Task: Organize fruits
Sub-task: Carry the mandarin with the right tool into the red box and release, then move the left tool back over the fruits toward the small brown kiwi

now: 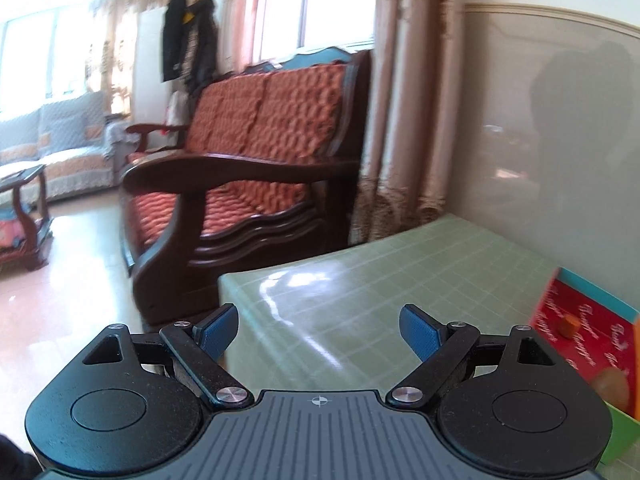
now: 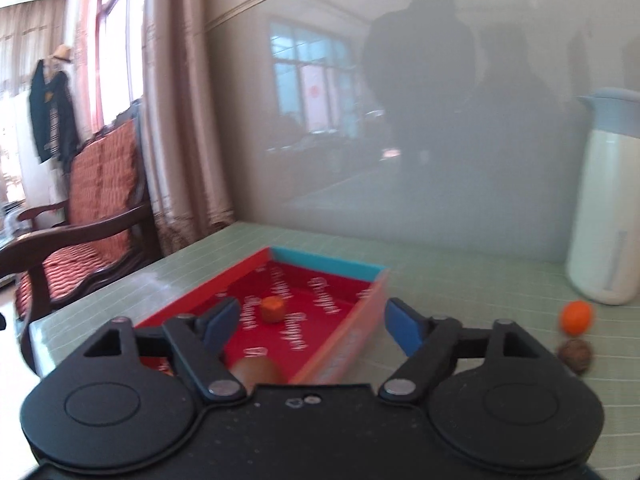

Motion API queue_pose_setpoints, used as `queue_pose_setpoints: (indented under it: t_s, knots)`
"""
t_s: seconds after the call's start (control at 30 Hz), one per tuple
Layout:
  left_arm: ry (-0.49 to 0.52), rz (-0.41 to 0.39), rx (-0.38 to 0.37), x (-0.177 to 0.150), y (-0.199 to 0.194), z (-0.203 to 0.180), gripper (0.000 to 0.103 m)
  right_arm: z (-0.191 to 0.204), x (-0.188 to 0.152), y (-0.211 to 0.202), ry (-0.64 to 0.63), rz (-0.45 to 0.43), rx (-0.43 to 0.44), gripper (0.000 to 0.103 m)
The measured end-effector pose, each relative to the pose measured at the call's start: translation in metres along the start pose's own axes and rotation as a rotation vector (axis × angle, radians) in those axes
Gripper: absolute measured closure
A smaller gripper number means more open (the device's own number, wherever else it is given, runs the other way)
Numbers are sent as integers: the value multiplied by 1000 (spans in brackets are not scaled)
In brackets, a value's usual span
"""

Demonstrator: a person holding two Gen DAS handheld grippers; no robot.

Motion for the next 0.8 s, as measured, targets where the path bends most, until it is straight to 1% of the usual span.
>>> queue_pose_setpoints:
  t_s: [0.07, 0.13, 0.23, 0.37, 0.47, 0.53, 0.67, 0.8]
  knots:
    - [36, -31, -54, 1, -11, -21, 16, -21, 4, -10, 2, -21, -74, 6]
    - [76, -59, -117, 2, -23, -46, 16, -42, 7, -21, -5, -48, -153, 0]
    - [119, -73, -234, -1, -40, -83, 16, -73, 11, -40, -18, -75, -278, 0]
    - [180, -86, -400, -10, -66, -134, 16, -120, 14, -67, 5, -99, -446, 0]
    - [237, -75, -537, -19, -88, -174, 16, -153, 16, -92, 22, -114, -547, 0]
    - [267, -49, -617, -27, -103, -201, 16, -173, 15, -107, 40, -124, -598, 0]
    - [310, 48, -750, -48, -127, -253, 16, -206, 9, -134, 86, -130, -654, 0]
    - [371, 56, -834, -70, -157, -299, 16, -226, 3, -154, 86, -136, -711, 0]
Point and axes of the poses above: each gripper's, at about its wrist camera, not at the fingertips, and y roughly the way its jaws point, z to its left, x to its top, the point moved 3 cm from there along y, roughly the way its jaws point, and after that the axes turned 13 degrees about -z, right-handed, at the moved point
